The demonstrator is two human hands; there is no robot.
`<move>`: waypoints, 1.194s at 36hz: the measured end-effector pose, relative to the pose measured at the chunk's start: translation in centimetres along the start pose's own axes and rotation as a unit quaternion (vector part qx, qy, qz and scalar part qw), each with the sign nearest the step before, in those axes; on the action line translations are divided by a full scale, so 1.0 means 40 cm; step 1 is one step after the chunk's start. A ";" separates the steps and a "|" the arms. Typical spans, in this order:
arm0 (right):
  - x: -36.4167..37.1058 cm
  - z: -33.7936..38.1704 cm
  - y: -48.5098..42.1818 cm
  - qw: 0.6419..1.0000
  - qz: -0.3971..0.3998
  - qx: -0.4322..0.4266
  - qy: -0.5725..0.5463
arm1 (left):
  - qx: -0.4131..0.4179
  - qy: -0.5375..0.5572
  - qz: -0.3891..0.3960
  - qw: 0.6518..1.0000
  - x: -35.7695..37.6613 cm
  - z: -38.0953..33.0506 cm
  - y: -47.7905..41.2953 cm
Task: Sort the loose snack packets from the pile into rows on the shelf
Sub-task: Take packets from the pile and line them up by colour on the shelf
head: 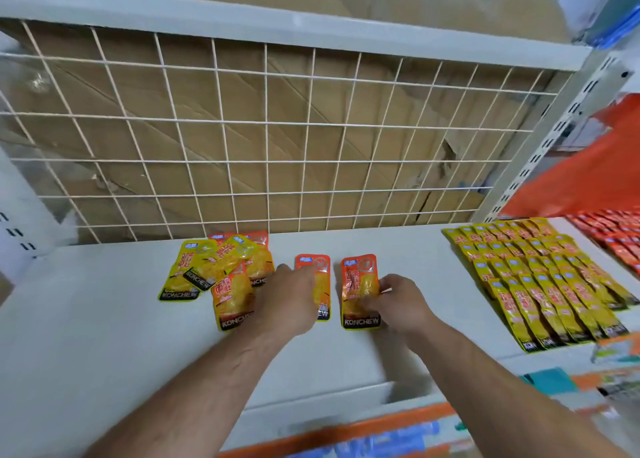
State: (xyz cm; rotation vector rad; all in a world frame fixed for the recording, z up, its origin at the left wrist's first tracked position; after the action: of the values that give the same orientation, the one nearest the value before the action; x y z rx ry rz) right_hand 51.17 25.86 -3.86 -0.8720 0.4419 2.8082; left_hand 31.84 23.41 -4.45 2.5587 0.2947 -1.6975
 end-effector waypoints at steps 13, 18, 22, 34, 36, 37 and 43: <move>-0.007 -0.042 0.010 0.995 0.004 -0.017 0.097 | -0.099 0.044 0.089 0.990 0.014 -0.108 0.040; -0.028 -0.051 0.015 0.993 0.022 -0.044 0.110 | -0.133 0.031 0.032 0.990 0.018 -0.162 0.080; -0.077 -0.057 0.028 0.995 0.027 -0.062 0.079 | -0.189 0.092 -0.005 0.978 0.010 -0.195 0.106; -0.418 -0.222 0.049 0.995 -0.037 -0.080 -0.042 | -0.211 0.362 -0.005 0.908 0.055 -0.483 0.232; -0.497 -0.275 0.047 0.995 -0.050 -0.070 -0.048 | -0.201 0.383 0.013 0.902 0.083 -0.562 0.254; -0.537 -0.303 0.045 0.995 -0.054 -0.060 -0.056 | -0.195 0.391 0.025 0.899 0.097 -0.602 0.265; -0.755 -0.447 0.025 0.992 -0.105 -0.036 -0.056 | -0.169 0.414 0.097 0.889 0.203 -0.827 0.307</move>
State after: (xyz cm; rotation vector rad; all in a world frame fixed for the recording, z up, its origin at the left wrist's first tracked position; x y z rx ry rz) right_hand 84.95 16.88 -0.31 -0.7221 0.2195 2.6746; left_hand 67.21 17.42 0.39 2.7399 0.3105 -0.3600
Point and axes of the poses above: each hand's wrist, its own y-axis away from the middle knuckle, its own x-axis out of the palm, z = x × y, the point moved 2 cm from there along -y, towards the middle knuckle, and after that the axes turned 13 degrees about -z, right-handed, at the moved point
